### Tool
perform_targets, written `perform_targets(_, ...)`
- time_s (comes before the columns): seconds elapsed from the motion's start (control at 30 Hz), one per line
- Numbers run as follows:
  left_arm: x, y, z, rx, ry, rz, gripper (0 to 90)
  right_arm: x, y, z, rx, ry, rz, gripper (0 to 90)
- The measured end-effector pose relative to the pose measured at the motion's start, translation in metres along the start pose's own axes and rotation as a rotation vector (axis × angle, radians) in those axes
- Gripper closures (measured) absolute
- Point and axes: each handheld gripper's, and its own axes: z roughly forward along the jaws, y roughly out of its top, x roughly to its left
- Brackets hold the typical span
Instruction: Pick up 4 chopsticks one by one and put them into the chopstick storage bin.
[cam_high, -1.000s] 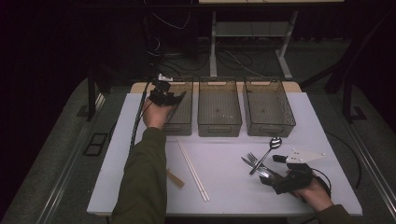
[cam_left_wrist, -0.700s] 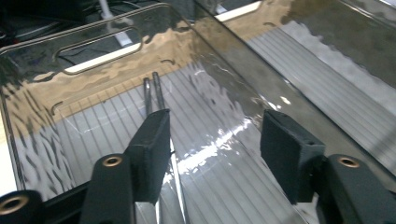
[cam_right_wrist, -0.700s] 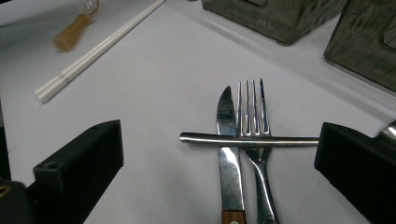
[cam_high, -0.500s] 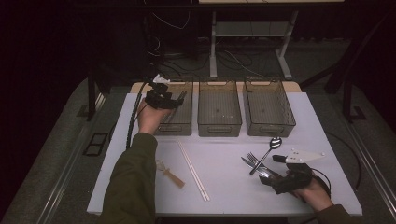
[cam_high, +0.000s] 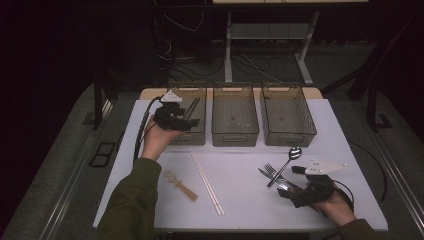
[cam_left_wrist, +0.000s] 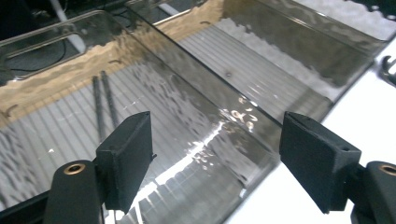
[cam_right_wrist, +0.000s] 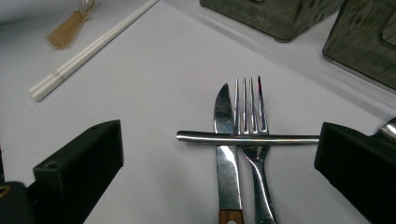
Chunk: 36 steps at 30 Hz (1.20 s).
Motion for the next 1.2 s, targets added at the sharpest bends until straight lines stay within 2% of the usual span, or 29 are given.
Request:
perform_targets(0.33, -0.022, -0.016, -0.004, 0.001, -0.034, 0.028, 22.0, 0.0, 0.0, 0.0, 0.001, 0.0, 0.001, 1.4)
perform_targets(0.5, -0.029, -0.029, -0.005, -0.005, -0.048, 0.009, 21.1, 0.0, 0.0, 0.0, 0.001, 0.0, 0.002, 1.4)
perform_targets(0.7, -0.034, -0.044, -0.008, -0.007, -0.071, 0.01, 18.5, 0.0, -0.001, 0.0, 0.001, -0.001, 0.003, 1.4)
perform_targets(0.87, -0.04, -0.055, -0.016, -0.022, -0.091, 0.012, 16.9, 0.0, 0.0, 0.0, 0.001, -0.001, 0.005, 1.4)
perform_targets(1.0, -0.047, -0.062, -0.025, -0.026, -0.097, 0.019, 17.8, 0.001, -0.001, -0.001, -0.001, -0.001, 0.008, 1.4)
perform_targets(1.2, -0.053, -0.073, -0.036, -0.023, -0.095, 0.029, 24.6, 0.001, -0.001, -0.001, -0.002, -0.003, 0.005, 1.4)
